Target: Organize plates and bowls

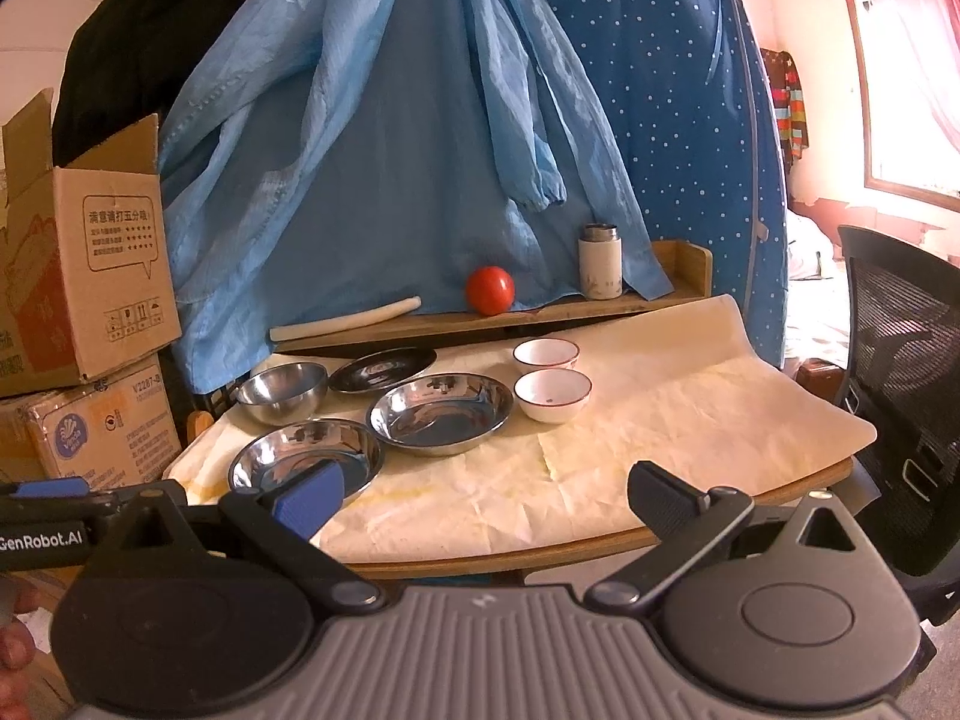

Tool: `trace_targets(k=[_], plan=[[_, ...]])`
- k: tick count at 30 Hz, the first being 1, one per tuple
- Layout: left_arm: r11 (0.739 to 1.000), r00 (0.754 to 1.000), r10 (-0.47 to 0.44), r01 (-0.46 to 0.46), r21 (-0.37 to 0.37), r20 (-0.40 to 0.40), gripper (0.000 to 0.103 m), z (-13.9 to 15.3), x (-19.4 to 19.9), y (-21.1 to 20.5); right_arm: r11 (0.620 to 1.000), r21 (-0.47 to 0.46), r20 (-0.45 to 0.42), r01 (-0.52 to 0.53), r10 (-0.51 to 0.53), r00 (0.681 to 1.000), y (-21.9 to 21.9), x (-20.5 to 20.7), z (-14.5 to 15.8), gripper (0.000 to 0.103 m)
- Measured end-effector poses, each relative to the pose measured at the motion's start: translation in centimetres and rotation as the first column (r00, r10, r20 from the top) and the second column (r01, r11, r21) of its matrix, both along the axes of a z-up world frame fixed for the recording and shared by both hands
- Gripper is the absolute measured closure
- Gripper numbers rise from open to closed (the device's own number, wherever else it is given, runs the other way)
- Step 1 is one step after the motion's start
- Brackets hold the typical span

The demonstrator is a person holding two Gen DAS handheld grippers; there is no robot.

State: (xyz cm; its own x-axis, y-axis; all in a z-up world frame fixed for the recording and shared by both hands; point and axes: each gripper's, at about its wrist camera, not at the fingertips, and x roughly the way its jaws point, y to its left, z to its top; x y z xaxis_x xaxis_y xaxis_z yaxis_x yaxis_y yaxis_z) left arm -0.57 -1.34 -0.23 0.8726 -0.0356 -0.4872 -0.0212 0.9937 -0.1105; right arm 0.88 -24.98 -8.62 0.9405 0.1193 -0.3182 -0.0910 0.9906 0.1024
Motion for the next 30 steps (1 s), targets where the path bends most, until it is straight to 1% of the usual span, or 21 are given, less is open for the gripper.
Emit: trace_targets(k=[30], plan=[[1.0, 1.0, 0.002, -0.002, -0.006, -0.004, 0.001, -0.35, 0.04, 0.2, 1.0, 0.006, -0.002, 0.002, -0.002, 1.0, -0.2, 0.03, -0.16, 0.0]])
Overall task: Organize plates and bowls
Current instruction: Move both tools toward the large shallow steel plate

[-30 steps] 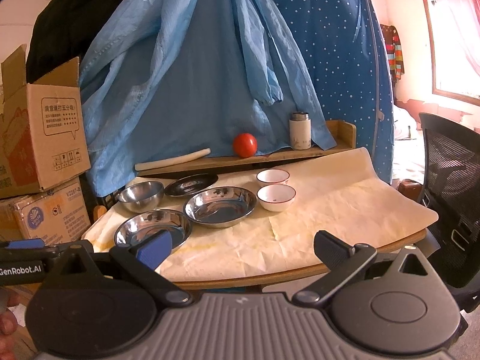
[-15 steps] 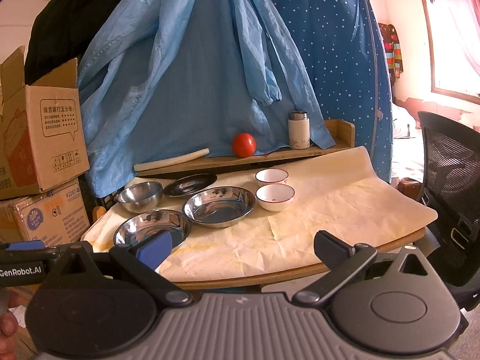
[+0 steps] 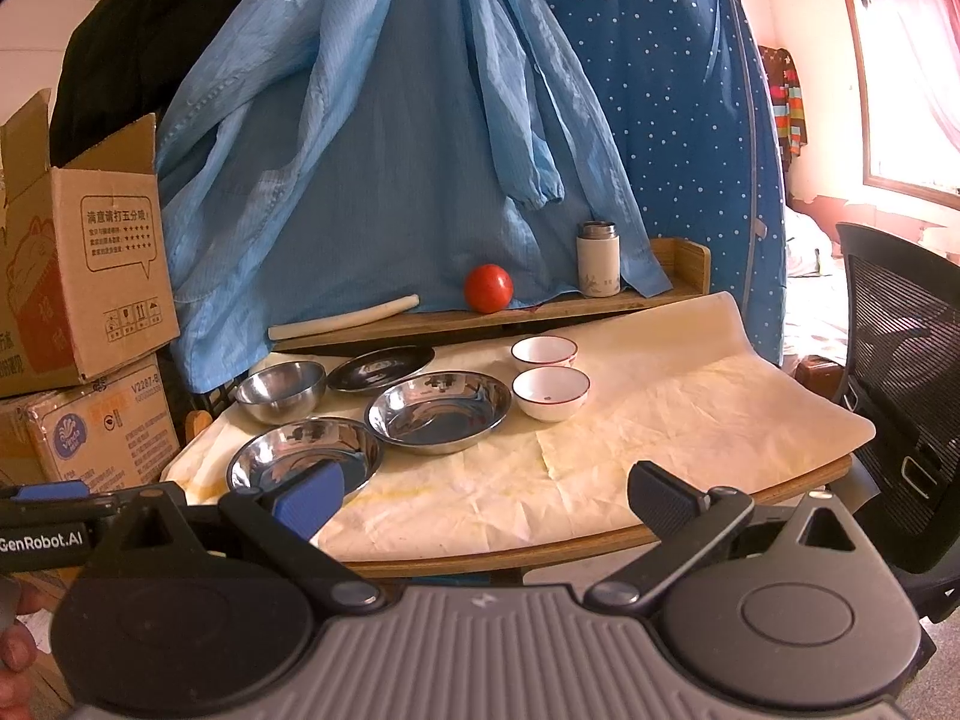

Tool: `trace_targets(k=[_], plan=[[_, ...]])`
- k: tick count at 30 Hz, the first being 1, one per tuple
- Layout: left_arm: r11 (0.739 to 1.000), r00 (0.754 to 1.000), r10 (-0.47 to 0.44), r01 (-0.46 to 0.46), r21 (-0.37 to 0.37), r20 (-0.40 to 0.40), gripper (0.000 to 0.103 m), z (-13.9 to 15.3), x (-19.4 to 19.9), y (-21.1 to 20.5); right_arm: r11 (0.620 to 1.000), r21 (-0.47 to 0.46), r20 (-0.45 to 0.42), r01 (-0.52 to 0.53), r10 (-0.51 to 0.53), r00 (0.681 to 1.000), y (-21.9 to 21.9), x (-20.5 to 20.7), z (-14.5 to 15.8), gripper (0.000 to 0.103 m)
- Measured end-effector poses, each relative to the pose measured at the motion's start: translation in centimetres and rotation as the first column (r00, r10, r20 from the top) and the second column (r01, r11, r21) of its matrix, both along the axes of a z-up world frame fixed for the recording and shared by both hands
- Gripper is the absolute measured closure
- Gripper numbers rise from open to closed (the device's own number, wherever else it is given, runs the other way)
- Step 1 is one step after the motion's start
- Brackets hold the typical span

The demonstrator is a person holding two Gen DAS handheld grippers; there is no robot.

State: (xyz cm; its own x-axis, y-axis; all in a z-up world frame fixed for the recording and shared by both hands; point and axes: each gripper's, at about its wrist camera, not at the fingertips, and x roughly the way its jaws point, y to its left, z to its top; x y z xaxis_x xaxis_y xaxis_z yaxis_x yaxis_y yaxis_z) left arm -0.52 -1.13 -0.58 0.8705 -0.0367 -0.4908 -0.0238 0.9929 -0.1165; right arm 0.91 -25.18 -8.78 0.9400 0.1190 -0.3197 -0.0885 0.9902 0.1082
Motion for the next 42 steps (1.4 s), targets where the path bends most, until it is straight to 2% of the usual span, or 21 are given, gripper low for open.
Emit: trace_targets(k=[20, 29, 34, 42], plan=[[1.0, 1.0, 0.0, 0.0, 0.0, -0.006, 0.001, -0.1, -0.1, -0.4, 1.0, -0.013, 0.005, -0.001, 0.001, 1.0, 0.0, 0.0, -0.1, 0.0], [0.999, 0.998, 0.03, -0.031, -0.021, -0.047, 0.001, -0.6, 0.6, 0.1, 1.0, -0.012, -0.006, -0.019, 0.019, 1.0, 0.0, 0.6, -0.2, 0.0], [0.995, 0.992, 0.073, -0.079, -0.058, -0.098, 0.001, -1.3, 1.4, 1.2, 0.996, 0.023, -0.077, -0.084, 0.085, 0.993, 0.0, 2.0, -0.9, 0.0], [0.988, 0.98, 0.132, -0.141, -0.056, -0.147, 0.001, -1.6, 4.0, 2.1, 0.986, 0.071, -0.143, -0.152, 0.161, 0.977, 0.3, 5.6, -1.5, 0.0]])
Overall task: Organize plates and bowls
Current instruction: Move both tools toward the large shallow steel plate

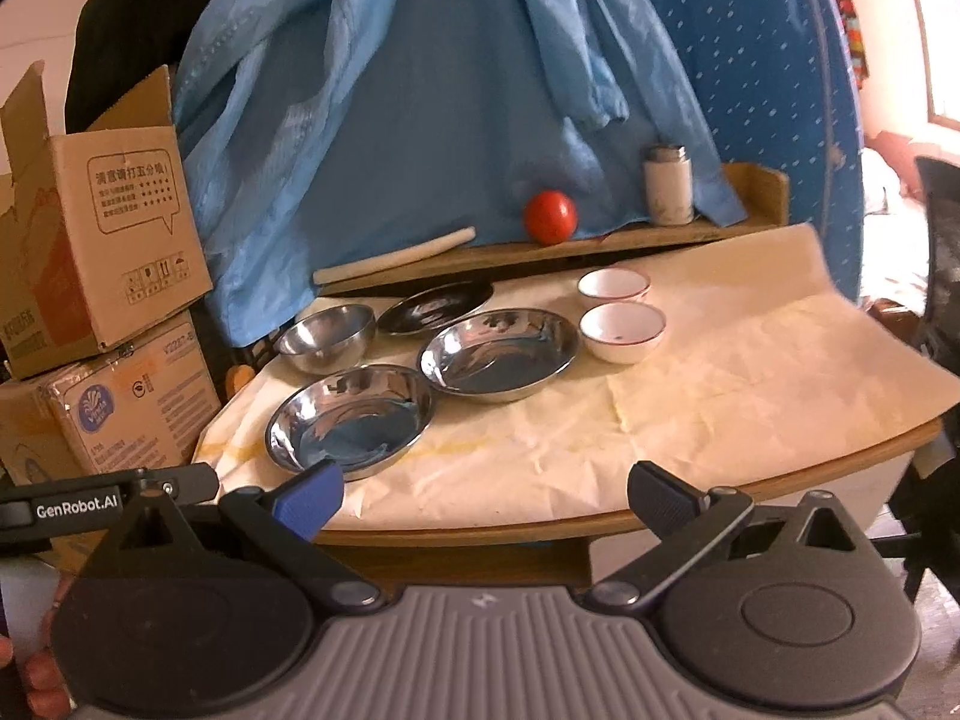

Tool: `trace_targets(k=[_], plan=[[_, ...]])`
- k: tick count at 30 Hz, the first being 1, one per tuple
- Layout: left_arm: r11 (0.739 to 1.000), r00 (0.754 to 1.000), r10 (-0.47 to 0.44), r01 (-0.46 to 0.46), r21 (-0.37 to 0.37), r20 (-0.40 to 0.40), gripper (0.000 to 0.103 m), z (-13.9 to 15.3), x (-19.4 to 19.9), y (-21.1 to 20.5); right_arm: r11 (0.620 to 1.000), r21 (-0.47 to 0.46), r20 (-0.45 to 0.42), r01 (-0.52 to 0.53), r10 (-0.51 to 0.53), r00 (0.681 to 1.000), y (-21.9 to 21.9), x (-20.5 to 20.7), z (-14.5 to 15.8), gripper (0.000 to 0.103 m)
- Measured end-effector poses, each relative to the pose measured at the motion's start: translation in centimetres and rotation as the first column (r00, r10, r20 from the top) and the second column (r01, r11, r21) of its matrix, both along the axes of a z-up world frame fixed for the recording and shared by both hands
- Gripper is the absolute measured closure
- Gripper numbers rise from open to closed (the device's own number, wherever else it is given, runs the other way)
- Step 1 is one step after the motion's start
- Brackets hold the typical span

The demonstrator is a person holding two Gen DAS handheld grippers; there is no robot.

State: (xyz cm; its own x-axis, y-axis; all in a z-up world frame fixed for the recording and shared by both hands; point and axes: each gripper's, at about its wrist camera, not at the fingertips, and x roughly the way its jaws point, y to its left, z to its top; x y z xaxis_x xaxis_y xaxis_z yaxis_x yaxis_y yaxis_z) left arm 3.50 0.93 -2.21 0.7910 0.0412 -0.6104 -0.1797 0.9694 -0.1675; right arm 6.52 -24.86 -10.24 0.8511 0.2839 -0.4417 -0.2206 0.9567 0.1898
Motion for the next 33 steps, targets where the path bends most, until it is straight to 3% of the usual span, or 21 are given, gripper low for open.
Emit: trace_targets(k=[10, 17, 24, 29, 33], plan=[[0.995, 0.992, 0.097, -0.099, -0.027, -0.083, 0.001, -1.0, 7.1, 1.3, 0.991, 0.03, -0.11, -0.127, 0.13, 0.985, 0.5, 8.7, -1.0, 0.0], [0.984, 0.953, 0.158, -0.174, -0.04, -0.258, 0.001, -2.2, 13.0, 3.8, 0.971, 0.065, -0.194, -0.228, 0.237, 0.952, 1.5, 15.0, -1.9, 0.0], [0.988, 0.929, 0.133, -0.15, -0.022, -0.344, 0.001, -3.1, 16.4, 4.4, 0.949, 0.098, -0.253, -0.299, 0.314, 0.915, 2.6, 18.9, -2.4, 0.0], [0.983, 0.921, 0.111, -0.156, -0.094, -0.373, 0.001, -3.9, 17.6, 4.3, 0.938, 0.111, -0.298, -0.328, 0.346, 0.89, 3.1, 20.9, -3.4, 0.0], [0.976, 0.909, 0.135, -0.19, -0.103, -0.394, 0.007, -4.4, 18.4, 4.3, 0.93, 0.151, -0.319, -0.335, 0.366, 0.874, 3.0, 22.5, -4.1, 0.002]])
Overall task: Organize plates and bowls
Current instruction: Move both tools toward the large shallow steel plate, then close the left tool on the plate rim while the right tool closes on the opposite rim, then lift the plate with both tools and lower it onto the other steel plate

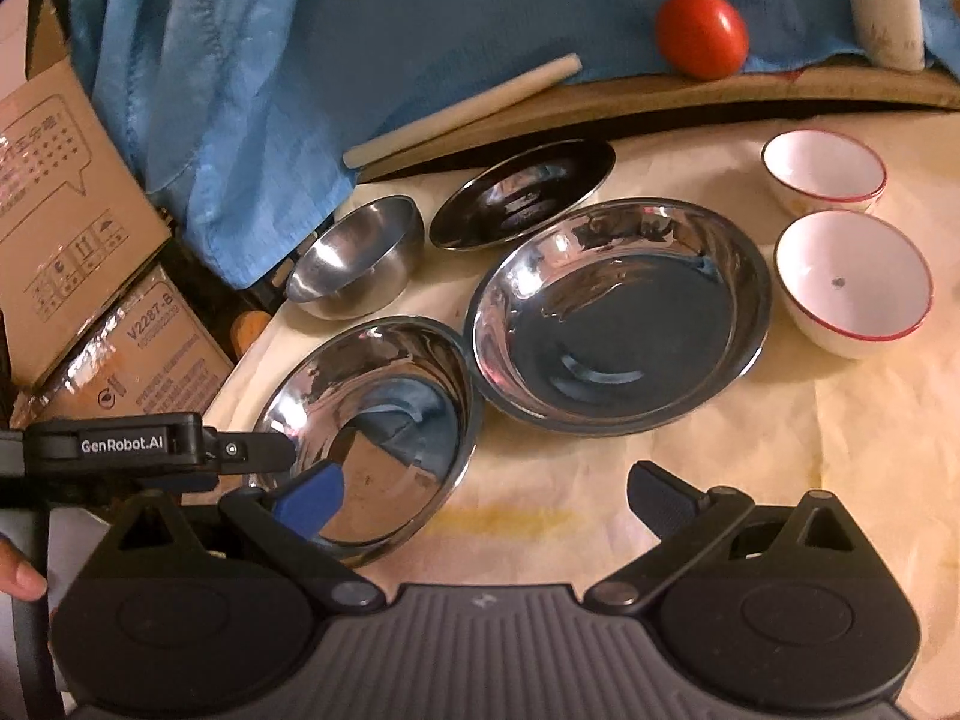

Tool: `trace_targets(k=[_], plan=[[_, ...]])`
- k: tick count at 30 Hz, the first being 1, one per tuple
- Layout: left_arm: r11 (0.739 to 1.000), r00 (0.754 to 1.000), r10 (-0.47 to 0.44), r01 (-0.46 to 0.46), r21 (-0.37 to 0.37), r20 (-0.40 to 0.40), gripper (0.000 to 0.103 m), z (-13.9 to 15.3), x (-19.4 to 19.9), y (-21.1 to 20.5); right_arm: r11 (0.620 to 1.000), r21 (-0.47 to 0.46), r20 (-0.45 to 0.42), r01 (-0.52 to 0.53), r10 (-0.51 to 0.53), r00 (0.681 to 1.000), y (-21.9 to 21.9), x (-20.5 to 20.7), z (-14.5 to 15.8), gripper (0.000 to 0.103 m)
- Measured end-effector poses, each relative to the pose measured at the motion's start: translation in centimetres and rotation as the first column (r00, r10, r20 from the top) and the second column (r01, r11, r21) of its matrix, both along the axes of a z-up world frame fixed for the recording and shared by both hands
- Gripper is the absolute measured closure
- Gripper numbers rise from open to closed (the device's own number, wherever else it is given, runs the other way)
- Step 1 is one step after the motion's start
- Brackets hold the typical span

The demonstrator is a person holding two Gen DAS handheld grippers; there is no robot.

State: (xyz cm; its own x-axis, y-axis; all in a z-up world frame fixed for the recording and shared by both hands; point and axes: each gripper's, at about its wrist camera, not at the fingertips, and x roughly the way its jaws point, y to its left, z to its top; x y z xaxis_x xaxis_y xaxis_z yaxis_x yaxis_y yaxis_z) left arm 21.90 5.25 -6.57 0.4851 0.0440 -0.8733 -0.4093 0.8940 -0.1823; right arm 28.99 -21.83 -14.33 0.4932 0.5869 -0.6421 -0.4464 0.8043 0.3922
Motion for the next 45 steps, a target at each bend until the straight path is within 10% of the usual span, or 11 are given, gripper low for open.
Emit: trace_targets(k=[7, 23, 45], plan=[[0.999, 0.999, 0.031, -0.031, -0.028, -0.012, 0.026, -0.3, 0.8, 0.1, 0.996, 0.041, -0.072, -0.073, 0.076, 0.995, 0.7, 2.4, -1.2, 0.014], [0.993, 0.989, 0.112, -0.108, 0.046, -0.098, 0.088, -1.7, 1.0, 0.6, 0.983, 0.064, -0.152, -0.17, 0.178, 0.972, 2.1, 4.5, -2.7, 0.087], [0.977, 0.976, 0.215, -0.215, 0.011, -0.016, 0.093, 0.9, -3.4, -0.8, 0.941, -0.006, -0.079, -0.339, 0.337, 0.938, 1.9, 3.4, -0.2, 0.085]])
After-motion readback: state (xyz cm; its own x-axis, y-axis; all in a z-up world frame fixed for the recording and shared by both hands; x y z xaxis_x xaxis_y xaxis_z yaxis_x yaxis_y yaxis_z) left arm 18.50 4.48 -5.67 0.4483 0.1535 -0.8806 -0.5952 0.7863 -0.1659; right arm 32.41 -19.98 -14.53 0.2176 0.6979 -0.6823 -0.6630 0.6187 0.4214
